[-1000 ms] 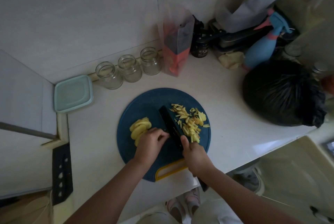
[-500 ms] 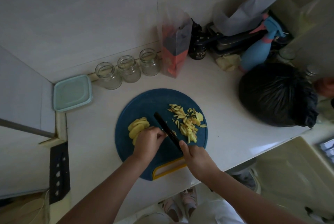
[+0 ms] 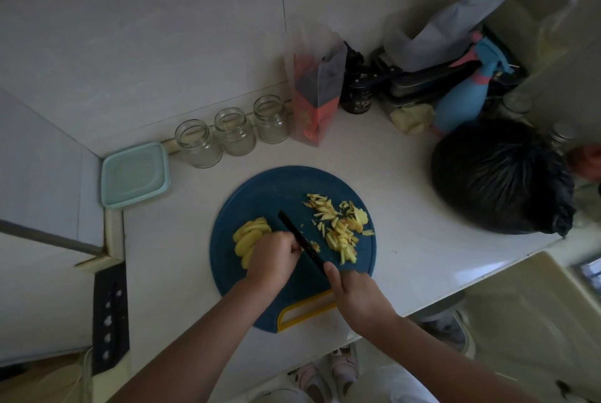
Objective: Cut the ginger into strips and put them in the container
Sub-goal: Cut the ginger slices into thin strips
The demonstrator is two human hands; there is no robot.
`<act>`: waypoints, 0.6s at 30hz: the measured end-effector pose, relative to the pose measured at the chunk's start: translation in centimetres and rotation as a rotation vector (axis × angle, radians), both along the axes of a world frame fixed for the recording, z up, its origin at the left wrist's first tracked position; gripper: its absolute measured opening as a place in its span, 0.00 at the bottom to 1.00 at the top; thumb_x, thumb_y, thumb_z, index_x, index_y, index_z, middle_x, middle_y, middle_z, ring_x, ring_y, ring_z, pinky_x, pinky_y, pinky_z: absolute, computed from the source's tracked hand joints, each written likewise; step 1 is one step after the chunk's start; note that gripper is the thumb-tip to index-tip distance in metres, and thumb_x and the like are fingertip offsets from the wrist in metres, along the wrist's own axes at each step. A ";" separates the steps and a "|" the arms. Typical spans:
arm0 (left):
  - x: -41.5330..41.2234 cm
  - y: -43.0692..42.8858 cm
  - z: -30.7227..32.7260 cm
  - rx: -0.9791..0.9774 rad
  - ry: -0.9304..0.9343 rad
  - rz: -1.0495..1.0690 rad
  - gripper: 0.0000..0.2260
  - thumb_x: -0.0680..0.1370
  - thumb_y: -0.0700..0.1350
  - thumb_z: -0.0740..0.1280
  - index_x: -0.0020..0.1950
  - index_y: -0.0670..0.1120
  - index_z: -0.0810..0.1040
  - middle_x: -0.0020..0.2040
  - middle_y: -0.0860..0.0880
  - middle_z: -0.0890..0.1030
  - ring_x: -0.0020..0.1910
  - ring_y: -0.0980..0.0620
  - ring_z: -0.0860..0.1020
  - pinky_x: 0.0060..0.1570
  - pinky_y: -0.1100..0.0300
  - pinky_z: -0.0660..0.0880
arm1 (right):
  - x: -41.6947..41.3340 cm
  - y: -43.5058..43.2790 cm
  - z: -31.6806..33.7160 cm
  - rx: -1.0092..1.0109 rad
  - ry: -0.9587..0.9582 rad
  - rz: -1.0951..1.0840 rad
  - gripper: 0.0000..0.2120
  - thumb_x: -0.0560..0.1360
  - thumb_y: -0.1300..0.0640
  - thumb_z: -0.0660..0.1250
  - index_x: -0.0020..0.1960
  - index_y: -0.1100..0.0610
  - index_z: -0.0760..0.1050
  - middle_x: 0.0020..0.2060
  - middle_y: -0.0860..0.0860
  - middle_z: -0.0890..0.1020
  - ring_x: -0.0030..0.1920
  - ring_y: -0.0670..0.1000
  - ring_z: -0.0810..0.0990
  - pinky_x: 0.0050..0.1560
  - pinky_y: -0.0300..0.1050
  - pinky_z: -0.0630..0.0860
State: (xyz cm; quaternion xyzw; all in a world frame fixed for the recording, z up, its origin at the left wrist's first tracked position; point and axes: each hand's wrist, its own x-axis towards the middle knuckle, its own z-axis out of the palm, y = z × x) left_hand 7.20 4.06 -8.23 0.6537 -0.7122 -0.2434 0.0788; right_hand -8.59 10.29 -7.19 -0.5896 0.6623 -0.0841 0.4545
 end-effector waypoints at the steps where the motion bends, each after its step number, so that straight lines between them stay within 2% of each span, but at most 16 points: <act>1: -0.1 0.0 0.1 0.004 -0.012 -0.003 0.06 0.75 0.42 0.67 0.47 0.43 0.83 0.44 0.47 0.84 0.44 0.49 0.81 0.43 0.56 0.76 | 0.0 0.0 0.1 0.000 0.005 0.001 0.26 0.81 0.41 0.47 0.31 0.57 0.61 0.25 0.52 0.67 0.29 0.51 0.67 0.37 0.46 0.66; 8: -0.3 0.1 0.0 -0.007 -0.044 0.002 0.06 0.75 0.44 0.67 0.47 0.44 0.82 0.45 0.48 0.84 0.45 0.52 0.80 0.40 0.63 0.71 | 0.6 -0.1 0.0 -0.006 0.011 0.008 0.27 0.81 0.42 0.47 0.30 0.57 0.60 0.24 0.51 0.67 0.26 0.49 0.66 0.37 0.46 0.66; 12: -0.4 0.2 0.2 -0.005 -0.032 0.012 0.05 0.75 0.43 0.67 0.44 0.43 0.82 0.44 0.47 0.83 0.43 0.51 0.80 0.35 0.66 0.66 | 1.1 -0.3 -0.7 0.028 0.005 -0.009 0.27 0.81 0.41 0.47 0.29 0.56 0.62 0.24 0.50 0.67 0.25 0.48 0.66 0.37 0.47 0.68; 15: -0.5 0.2 0.3 0.009 -0.023 0.034 0.07 0.75 0.43 0.67 0.41 0.41 0.81 0.41 0.46 0.83 0.40 0.50 0.80 0.34 0.63 0.66 | 2.0 -1.0 -0.9 0.027 0.036 -0.030 0.27 0.81 0.40 0.46 0.30 0.54 0.64 0.26 0.50 0.70 0.29 0.49 0.70 0.39 0.46 0.71; 18: -0.6 0.2 0.4 0.013 -0.013 0.050 0.07 0.76 0.43 0.65 0.41 0.41 0.80 0.41 0.45 0.83 0.40 0.49 0.79 0.34 0.62 0.67 | 3.0 -2.7 -0.8 0.020 0.010 -0.065 0.28 0.81 0.39 0.45 0.31 0.53 0.67 0.29 0.50 0.72 0.36 0.54 0.76 0.44 0.48 0.74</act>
